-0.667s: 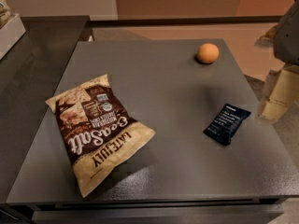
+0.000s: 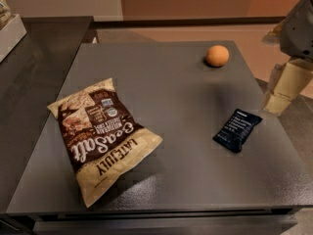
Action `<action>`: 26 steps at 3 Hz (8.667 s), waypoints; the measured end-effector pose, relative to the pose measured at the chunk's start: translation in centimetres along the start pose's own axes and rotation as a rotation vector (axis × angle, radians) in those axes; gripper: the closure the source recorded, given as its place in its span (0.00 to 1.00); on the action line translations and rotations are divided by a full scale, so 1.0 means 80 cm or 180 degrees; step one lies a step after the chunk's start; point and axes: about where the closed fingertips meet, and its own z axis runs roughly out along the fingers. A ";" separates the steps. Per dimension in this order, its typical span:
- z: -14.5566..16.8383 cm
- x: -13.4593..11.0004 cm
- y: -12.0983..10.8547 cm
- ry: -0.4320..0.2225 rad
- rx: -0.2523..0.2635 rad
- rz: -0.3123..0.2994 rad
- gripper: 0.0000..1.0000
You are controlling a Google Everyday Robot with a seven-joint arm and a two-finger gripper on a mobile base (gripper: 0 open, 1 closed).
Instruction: Move orange near brown chip bag
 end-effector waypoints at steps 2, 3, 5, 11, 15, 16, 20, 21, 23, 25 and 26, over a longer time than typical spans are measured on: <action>0.053 -0.030 -0.098 -0.0391 0.0095 0.0245 0.00; 0.085 -0.041 -0.147 -0.0533 0.0145 0.0479 0.00; 0.142 -0.035 -0.229 -0.0598 0.0187 0.1057 0.00; 0.229 -0.029 -0.282 -0.0717 -0.0110 0.1477 0.41; 0.169 -0.091 -0.190 -0.0809 -0.0472 0.0504 1.00; 0.160 -0.114 -0.123 -0.0787 -0.0694 0.0033 1.00; 0.202 -0.210 0.018 -0.0826 -0.1055 -0.1131 1.00; 0.211 -0.229 0.016 -0.0882 -0.1090 -0.1162 0.82; 0.216 -0.240 0.016 -0.0925 -0.1154 -0.1166 0.35; 0.217 -0.242 0.016 -0.0928 -0.1156 -0.1171 0.00; 0.217 -0.242 0.016 -0.0928 -0.1156 -0.1171 0.00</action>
Offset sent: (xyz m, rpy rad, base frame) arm 0.1477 0.0092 -0.0265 0.2111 -0.0713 -0.0974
